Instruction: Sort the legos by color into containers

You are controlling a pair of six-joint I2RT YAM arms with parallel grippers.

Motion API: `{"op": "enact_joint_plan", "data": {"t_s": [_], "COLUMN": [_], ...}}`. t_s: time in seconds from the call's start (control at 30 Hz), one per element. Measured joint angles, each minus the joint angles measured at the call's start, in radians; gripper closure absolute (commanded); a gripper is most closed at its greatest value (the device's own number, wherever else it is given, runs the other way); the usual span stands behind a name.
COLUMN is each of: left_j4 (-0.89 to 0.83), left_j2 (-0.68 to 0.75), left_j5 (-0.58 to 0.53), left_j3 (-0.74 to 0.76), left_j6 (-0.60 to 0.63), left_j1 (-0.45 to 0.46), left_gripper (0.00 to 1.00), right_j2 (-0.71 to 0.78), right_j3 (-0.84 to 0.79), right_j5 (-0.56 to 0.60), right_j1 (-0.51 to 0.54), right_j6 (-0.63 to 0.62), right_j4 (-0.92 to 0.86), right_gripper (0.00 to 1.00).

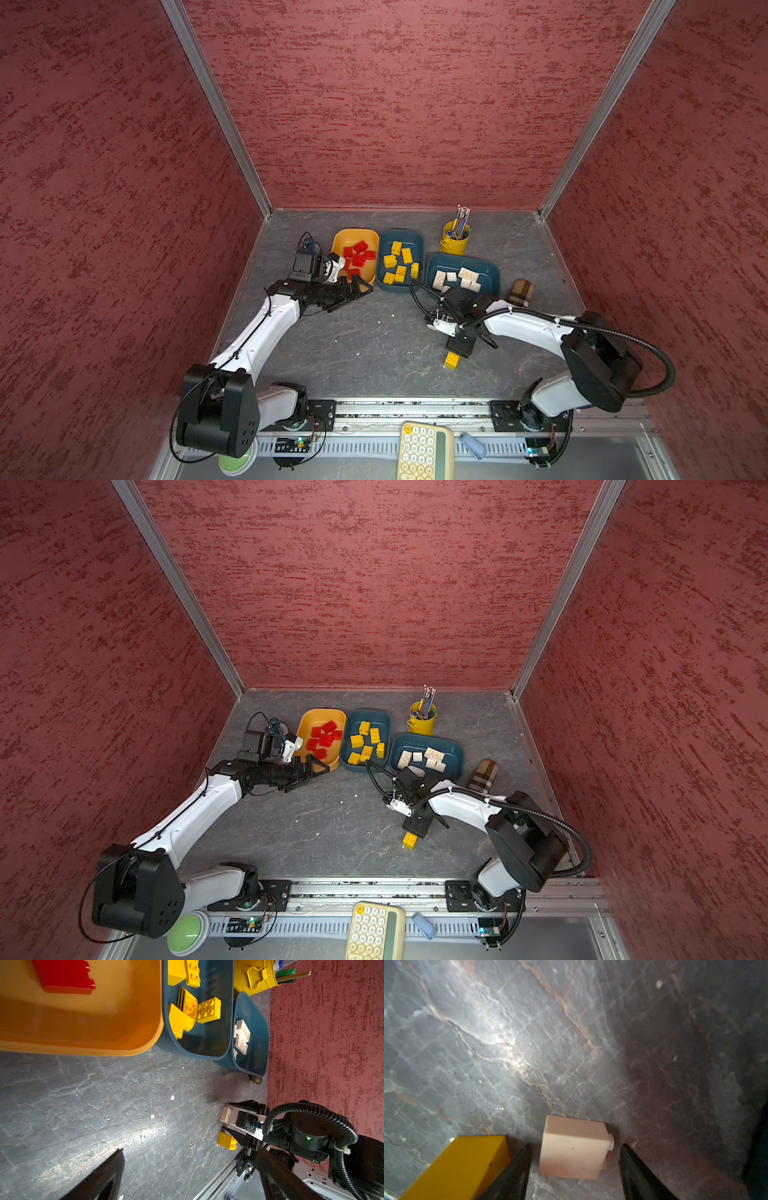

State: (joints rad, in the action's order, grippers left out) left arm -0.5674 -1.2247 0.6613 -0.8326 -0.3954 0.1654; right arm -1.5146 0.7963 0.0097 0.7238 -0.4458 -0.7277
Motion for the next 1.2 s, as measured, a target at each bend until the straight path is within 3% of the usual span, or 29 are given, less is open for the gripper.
{"op": "enact_joint_plan", "data": {"t_s": [0.77,1.2], "left_j4": [0.0,0.0], "left_j2": [0.002,0.002], "left_j5": [-0.013,-0.013], "left_j3": [0.0,0.0], "left_j6": [0.0,0.0], "left_j1": [0.002,0.002], "left_gripper": [0.01,0.01], "right_j2": [-0.054,0.072], "right_j3": [0.061,0.045], "right_j5": [0.08,0.053], "right_j1": [-0.082,-0.112], "right_j6": [0.0,-0.045], "right_j4": [0.112,0.101], "right_gripper": [0.27,0.25]}}
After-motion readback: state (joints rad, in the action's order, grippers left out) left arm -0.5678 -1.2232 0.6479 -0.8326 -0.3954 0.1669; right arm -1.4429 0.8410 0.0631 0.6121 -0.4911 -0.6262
